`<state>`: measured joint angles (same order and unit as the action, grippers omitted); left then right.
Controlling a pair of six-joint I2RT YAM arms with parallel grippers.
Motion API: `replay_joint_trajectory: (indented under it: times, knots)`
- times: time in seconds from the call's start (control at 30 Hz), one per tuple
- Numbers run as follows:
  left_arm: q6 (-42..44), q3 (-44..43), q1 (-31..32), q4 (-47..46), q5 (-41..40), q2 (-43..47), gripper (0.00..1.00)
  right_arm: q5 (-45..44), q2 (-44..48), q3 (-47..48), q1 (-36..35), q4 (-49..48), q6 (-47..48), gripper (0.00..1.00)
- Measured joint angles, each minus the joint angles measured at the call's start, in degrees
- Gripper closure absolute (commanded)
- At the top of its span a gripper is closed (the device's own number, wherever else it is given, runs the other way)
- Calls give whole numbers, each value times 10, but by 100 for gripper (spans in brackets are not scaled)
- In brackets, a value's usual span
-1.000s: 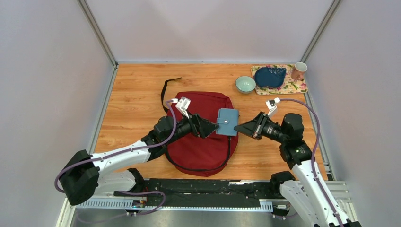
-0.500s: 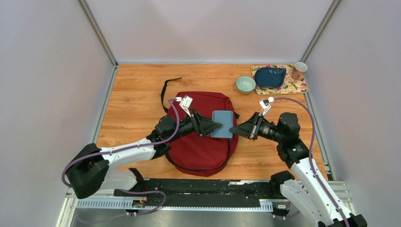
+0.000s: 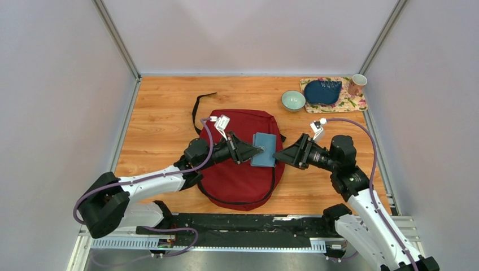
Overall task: Pack the student bag
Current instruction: Place the book in the student bag.
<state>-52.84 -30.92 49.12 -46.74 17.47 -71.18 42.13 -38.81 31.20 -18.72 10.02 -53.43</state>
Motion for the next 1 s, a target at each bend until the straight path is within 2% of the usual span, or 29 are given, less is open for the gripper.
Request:
replay_joint_trajectory:
  times: [0.17,0.37,0.6,0.8,1.0]
  knots:
    - [0,23,-21,14,21,34,99,-21,14,0,0,12,9,33]
    - [-9,23,-51,12,112,40,100,-1,7,-5,0,-26,5,33]
    - [-26,8,-54,-10,210,14,100,52,-27,-5,0,-83,5,36]
    - [-41,-5,-55,-29,242,-5,100,77,-47,-5,-12,-92,7,47]
    - [-52,-5,-55,-42,251,-13,100,90,-47,-4,-39,-105,10,69]
